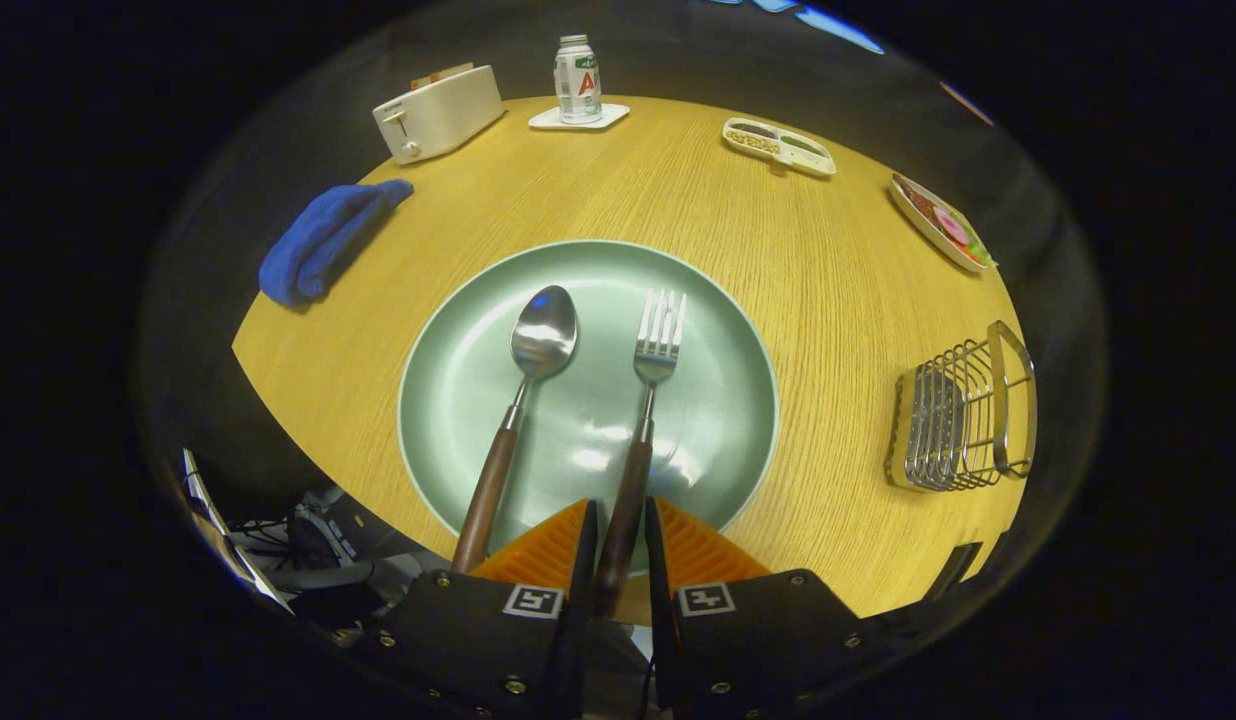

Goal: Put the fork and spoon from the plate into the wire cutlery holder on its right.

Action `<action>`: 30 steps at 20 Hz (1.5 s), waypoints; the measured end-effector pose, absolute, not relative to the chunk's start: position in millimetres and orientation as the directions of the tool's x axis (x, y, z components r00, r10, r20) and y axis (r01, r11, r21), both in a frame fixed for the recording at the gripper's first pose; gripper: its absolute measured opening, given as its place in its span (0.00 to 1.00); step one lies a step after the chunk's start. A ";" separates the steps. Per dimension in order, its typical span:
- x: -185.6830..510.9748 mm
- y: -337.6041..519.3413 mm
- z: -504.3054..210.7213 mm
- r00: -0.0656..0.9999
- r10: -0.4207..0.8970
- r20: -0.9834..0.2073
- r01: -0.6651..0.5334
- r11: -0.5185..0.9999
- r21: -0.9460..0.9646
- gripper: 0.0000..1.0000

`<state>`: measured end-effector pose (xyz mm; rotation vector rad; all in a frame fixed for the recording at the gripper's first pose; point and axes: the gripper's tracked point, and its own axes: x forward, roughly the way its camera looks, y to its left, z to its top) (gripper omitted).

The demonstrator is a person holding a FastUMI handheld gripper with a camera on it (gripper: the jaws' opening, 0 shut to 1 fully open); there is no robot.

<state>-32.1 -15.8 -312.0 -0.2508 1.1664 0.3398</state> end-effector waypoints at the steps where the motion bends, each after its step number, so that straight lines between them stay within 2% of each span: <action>1: -43.0 -18.0 -331.0 0.335 0.150 -0.930 -0.395 0.919 0.006 0.10; 4: -35.9 -20.1 -325.9 0.312 0.145 -0.939 -0.409 0.912 0.005 0.10; 5: -36.5 -22.3 -325.6 0.303 0.143 -0.942 -0.415 0.910 0.004 0.02; 9: -38.8 -26.3 -319.2 0.231 0.179 -0.956 -0.463 0.885 0.054 0.01; 14: -54.3 -41.2 -287.4 0.081 0.199 -0.977 -0.552 0.825 0.122 0.01; 17: -53.6 -74.9 -256.6 0.063 0.135 -0.989 -0.641 0.765 0.063 0.01; 20: -61.7 -106.3 -218.3 -0.010 0.116 -0.993 -0.685 0.723 0.091 0.01; 22: -56.3 -140.7 -197.5 0.000 0.046 -0.999 -0.712 0.701 0.032 0.01; 30: -19.7 -253.3 -156.0 0.034 -0.162 -0.986 -0.632 0.761 -0.147 0.01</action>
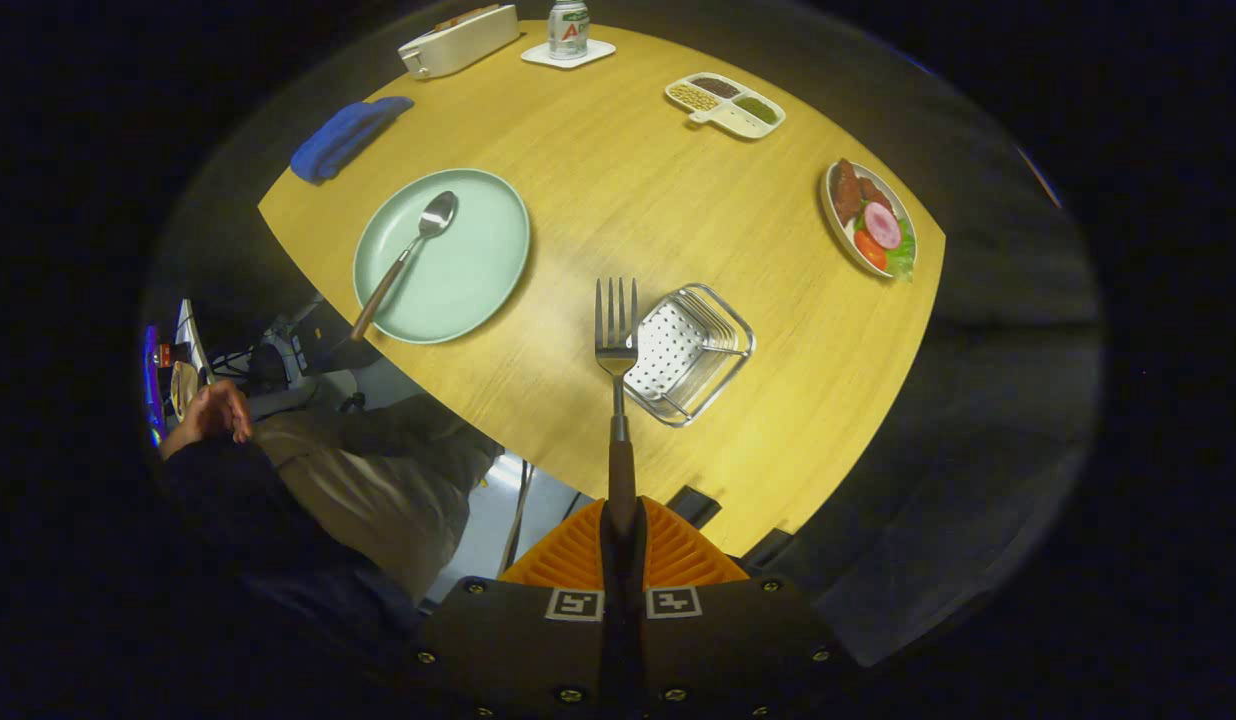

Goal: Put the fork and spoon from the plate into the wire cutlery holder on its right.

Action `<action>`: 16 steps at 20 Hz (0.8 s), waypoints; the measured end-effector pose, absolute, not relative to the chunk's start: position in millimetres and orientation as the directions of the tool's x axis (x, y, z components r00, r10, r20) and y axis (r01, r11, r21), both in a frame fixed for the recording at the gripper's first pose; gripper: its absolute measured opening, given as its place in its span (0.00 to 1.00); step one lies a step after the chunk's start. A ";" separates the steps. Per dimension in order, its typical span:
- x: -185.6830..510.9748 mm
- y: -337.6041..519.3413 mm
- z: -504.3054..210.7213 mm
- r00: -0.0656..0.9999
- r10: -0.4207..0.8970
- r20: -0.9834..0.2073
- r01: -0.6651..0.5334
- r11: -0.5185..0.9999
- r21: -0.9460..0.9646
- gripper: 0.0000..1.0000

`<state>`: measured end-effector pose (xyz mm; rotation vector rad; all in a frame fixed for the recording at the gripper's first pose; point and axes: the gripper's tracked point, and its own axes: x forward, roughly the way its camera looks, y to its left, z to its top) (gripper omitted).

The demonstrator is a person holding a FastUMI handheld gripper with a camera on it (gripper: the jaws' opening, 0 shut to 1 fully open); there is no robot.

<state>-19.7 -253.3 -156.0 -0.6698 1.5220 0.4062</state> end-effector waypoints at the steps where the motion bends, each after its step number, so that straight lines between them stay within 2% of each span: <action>1: -18.6 -264.6 -151.5 0.039 -0.192 -0.981 -0.623 0.763 -0.174 0.01; 16: -1.6 -287.4 -182.0 -0.118 -0.318 -0.941 -0.707 0.693 -0.146 0.01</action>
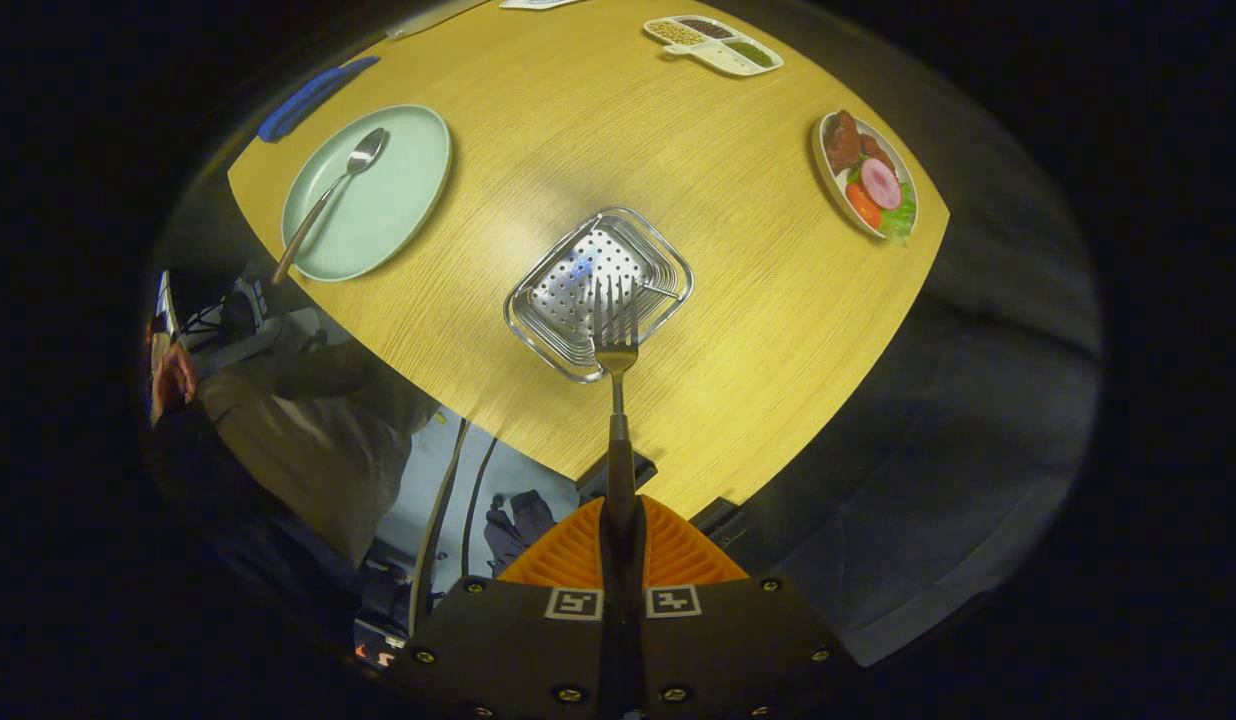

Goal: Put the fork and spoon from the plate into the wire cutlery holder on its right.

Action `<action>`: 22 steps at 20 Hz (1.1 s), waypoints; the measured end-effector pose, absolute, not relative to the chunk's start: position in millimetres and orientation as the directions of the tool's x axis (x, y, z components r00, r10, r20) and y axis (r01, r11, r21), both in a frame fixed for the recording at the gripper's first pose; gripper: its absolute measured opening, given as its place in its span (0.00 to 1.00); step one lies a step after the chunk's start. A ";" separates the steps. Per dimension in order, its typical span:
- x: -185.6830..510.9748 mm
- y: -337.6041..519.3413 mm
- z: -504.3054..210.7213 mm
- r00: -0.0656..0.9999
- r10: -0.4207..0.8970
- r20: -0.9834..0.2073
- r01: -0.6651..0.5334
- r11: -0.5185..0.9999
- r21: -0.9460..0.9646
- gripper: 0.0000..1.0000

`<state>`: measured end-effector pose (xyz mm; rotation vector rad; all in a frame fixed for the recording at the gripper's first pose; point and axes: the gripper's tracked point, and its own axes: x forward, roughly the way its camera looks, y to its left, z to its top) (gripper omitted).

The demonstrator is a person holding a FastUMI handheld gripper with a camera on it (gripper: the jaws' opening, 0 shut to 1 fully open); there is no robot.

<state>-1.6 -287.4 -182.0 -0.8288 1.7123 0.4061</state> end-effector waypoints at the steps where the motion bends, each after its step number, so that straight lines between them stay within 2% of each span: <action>1: 3.5 -287.0 -185.6 -0.117 -0.332 -0.936 -0.720 0.678 -0.150 0.01; 12: 25.2 -270.7 -222.3 -0.204 -0.402 -0.893 -0.759 0.641 -0.115 0.01; 15: 32.7 -267.1 -225.5 -0.187 -0.411 -0.892 -0.776 0.619 -0.122 0.01; 20: 33.0 -266.3 -228.6 -0.219 -0.401 -0.890 -0.758 0.644 -0.103 0.01; 22: 32.5 -267.3 -231.2 -0.232 -0.377 -0.897 -0.729 0.678 -0.097 0.09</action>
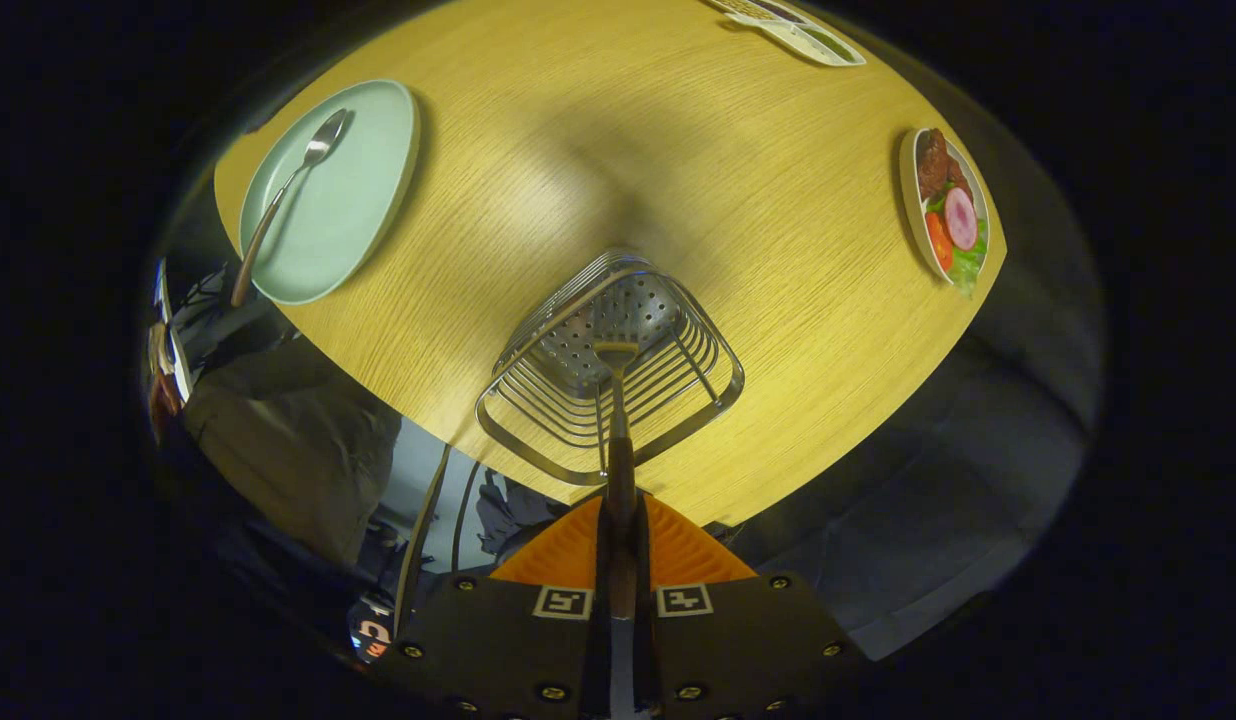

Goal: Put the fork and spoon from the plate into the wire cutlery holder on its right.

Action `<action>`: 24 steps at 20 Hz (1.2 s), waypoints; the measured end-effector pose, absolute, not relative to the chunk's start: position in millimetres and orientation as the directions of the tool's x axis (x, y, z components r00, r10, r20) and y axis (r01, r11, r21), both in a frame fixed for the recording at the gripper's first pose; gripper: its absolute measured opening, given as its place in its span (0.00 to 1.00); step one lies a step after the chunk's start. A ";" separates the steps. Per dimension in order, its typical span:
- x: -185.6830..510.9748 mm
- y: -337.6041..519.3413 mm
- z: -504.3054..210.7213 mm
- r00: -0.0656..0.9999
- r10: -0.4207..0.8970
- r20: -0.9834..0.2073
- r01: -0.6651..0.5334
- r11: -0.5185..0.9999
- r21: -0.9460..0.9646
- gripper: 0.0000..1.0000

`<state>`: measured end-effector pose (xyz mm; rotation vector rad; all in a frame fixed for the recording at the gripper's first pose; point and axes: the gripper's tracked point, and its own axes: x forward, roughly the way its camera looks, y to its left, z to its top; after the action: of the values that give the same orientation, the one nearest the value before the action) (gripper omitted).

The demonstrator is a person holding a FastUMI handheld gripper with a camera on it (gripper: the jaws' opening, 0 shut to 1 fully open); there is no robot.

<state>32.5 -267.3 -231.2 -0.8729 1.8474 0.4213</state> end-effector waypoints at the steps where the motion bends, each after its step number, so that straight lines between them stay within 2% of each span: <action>1: 36.2 -266.2 -228.1 -0.226 -0.368 -0.902 -0.721 0.686 -0.099 0.09; 4: 39.3 -265.8 -219.7 -0.204 -0.333 -0.920 -0.697 0.710 -0.102 0.13; 6: 36.0 -264.5 -208.6 -0.206 -0.292 -0.934 -0.668 0.739 -0.084 0.25; 7: 33.7 -263.1 -204.0 -0.199 -0.270 -0.942 -0.653 0.753 -0.077 0.26; 11: 25.3 -257.9 -182.3 -0.145 -0.150 -0.978 -0.566 0.823 -0.042 0.27; 17: 14.4 -219.1 -159.5 0.030 0.013 -0.999 -0.409 0.912 0.000 0.27; 24: -22.5 -139.2 -161.3 0.097 0.140 -0.985 -0.409 0.908 0.089 0.27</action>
<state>-22.5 -139.2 -161.3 -0.2295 1.4191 0.4118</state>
